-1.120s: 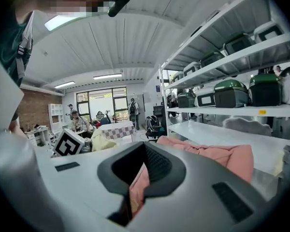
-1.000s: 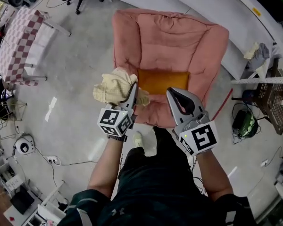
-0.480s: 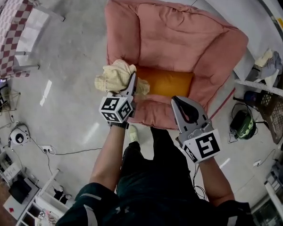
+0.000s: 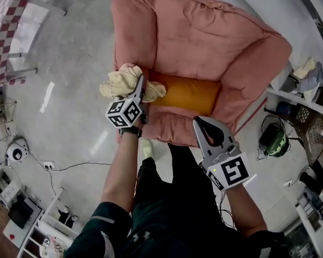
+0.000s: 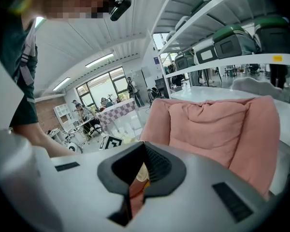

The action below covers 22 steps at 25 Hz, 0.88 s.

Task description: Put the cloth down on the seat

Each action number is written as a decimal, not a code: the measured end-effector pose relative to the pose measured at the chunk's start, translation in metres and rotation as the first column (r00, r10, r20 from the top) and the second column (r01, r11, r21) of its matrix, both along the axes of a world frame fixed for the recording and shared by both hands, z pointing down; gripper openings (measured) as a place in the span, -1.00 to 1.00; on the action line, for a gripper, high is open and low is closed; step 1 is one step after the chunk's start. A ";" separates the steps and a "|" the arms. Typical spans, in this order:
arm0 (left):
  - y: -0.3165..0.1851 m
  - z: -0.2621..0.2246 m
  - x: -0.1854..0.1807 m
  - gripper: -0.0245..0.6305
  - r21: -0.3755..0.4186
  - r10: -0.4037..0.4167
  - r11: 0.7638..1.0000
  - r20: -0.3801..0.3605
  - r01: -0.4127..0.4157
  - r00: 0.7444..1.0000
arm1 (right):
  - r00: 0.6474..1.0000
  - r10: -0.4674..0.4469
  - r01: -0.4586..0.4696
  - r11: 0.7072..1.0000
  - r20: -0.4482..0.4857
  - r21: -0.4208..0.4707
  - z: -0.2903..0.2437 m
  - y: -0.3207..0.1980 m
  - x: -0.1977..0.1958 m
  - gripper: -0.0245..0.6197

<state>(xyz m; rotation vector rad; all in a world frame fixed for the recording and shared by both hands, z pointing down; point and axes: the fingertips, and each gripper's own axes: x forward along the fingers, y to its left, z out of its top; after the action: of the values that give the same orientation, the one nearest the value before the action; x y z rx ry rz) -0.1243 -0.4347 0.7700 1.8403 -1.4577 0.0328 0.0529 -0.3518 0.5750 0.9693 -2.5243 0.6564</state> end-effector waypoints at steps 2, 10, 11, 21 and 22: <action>0.006 0.011 -0.006 -0.61 -0.030 -0.005 1.000 0.016 0.006 1.000 | 1.000 -0.002 0.002 1.000 0.006 -0.009 0.004 0.000 -0.002 -0.91; 0.048 0.030 -0.025 -0.13 -0.178 -0.014 0.984 0.080 0.028 0.997 | 0.999 -0.025 0.025 1.000 0.036 -0.014 -0.001 0.008 -0.016 -0.91; 0.054 0.032 -0.027 -0.06 -0.195 -0.017 0.980 0.078 0.032 0.997 | 0.999 -0.030 0.031 0.999 0.038 -0.014 -0.003 0.011 -0.018 -0.91; 0.130 0.048 -0.055 0.20 -0.340 -0.101 0.936 0.001 0.095 0.995 | 0.997 -0.065 0.065 0.998 0.051 0.001 -0.018 0.039 -0.037 -0.91; 0.137 0.050 -0.056 0.21 -0.353 -0.104 0.931 0.002 0.098 0.995 | 0.996 -0.067 0.067 0.998 0.051 0.002 -0.019 0.042 -0.038 -0.91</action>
<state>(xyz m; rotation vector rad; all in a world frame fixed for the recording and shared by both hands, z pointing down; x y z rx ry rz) -0.1805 -0.2980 0.8199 1.4700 -1.4279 0.2144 0.0148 -0.3095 0.5559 0.8740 -2.5893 0.6693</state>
